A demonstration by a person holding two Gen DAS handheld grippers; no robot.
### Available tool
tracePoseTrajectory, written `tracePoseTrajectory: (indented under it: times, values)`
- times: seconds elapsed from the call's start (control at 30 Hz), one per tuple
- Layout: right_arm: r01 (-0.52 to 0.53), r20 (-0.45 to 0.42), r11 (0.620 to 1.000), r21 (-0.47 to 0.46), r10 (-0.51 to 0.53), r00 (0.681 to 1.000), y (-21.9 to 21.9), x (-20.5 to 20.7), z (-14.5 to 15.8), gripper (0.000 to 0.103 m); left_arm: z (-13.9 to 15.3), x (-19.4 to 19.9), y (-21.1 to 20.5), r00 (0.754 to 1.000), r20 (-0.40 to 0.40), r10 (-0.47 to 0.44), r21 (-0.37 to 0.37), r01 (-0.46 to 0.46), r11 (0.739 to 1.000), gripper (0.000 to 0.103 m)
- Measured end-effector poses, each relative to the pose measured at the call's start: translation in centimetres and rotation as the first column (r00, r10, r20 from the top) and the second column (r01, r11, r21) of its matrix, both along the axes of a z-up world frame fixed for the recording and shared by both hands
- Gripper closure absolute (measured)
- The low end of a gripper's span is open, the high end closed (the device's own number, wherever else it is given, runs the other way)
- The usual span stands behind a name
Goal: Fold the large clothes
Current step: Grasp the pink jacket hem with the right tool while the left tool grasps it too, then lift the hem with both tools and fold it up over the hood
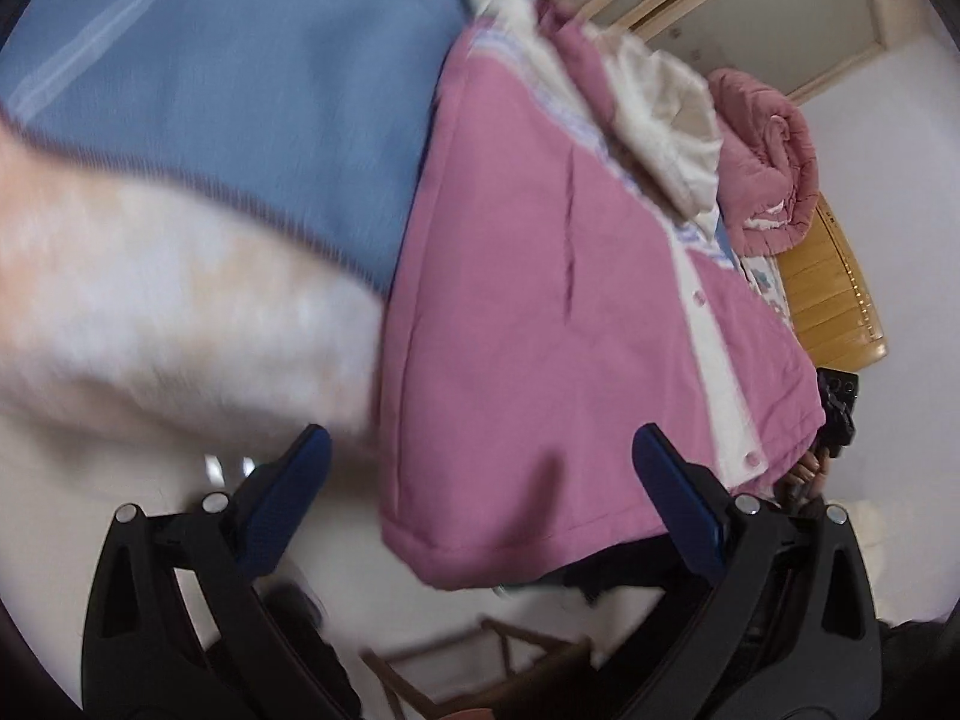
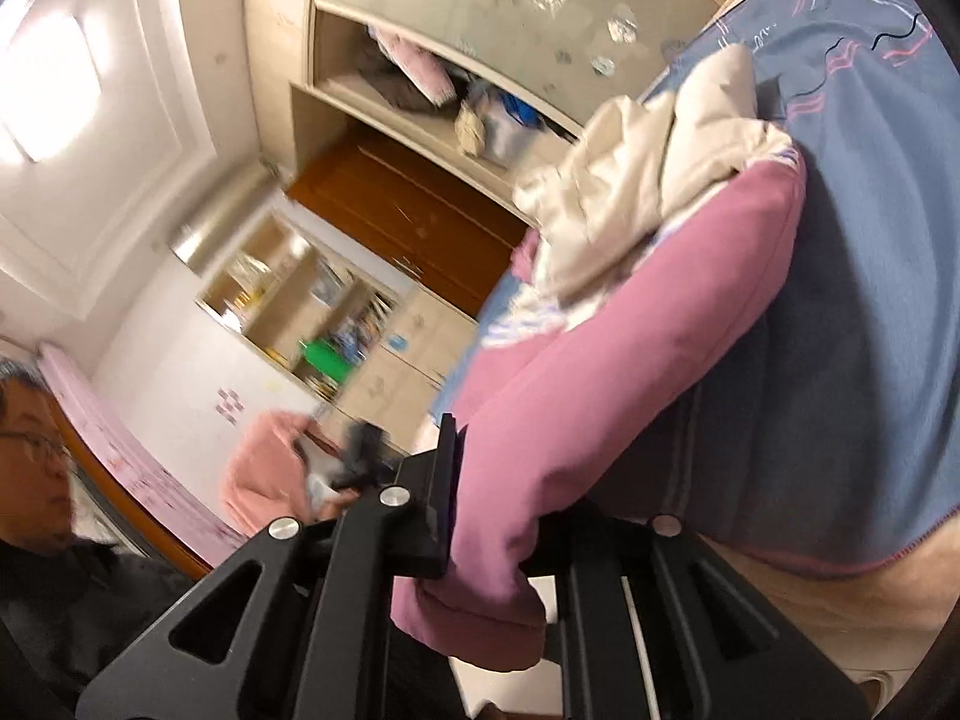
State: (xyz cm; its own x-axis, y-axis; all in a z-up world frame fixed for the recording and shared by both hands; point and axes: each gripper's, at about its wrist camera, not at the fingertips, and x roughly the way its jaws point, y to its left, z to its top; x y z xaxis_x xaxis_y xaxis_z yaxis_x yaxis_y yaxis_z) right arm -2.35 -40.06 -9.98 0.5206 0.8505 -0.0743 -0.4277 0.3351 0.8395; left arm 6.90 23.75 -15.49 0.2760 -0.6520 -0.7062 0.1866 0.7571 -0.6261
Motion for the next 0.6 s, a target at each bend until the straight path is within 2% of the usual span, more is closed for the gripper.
tracePoseTrajectory:
  times: [0.13,0.2,0.23,0.4,0.47,0.5,0.6]
  values:
    - [0.001,0.008,1.0,0.008,-0.001,1.0,0.9,1.1,0.2,0.092,-1.8,0.3,-1.0,0.994,-0.086,-0.067,-0.018,0.066,0.998,0.006]
    - [0.0,0.005,1.0,0.007,0.0,1.0,1.0,1.4,0.0,0.092,-2.8,0.4,-2.0,0.986,-0.13,-0.107,-0.012,0.107,0.994,0.022]
    - [0.002,0.006,1.0,0.012,-0.002,1.0,0.8,1.4,-0.1,0.092,-3.1,0.4,-2.3,0.983,-0.142,-0.116,0.005,0.118,0.993,0.024]
    - [0.011,0.009,1.0,0.013,-0.011,1.0,0.8,1.6,0.3,0.092,-4.0,0.2,-3.9,0.971,-0.173,-0.168,0.042,0.178,0.983,0.026]
    - [0.014,0.007,1.0,0.007,-0.014,1.0,0.9,1.5,0.4,0.092,-3.8,0.0,-4.2,0.971,-0.16,-0.178,0.055,0.189,0.98,0.028]
    - [0.014,0.004,1.0,0.005,-0.014,1.0,0.9,1.3,0.4,0.092,-3.6,-0.1,-4.3,0.971,-0.153,-0.183,0.055,0.193,0.98,0.032]
    - [0.015,-0.002,1.0,-0.008,-0.015,1.0,1.0,1.3,0.4,0.092,-3.0,-0.5,-4.4,0.975,-0.123,-0.183,0.059,0.192,0.98,0.058]
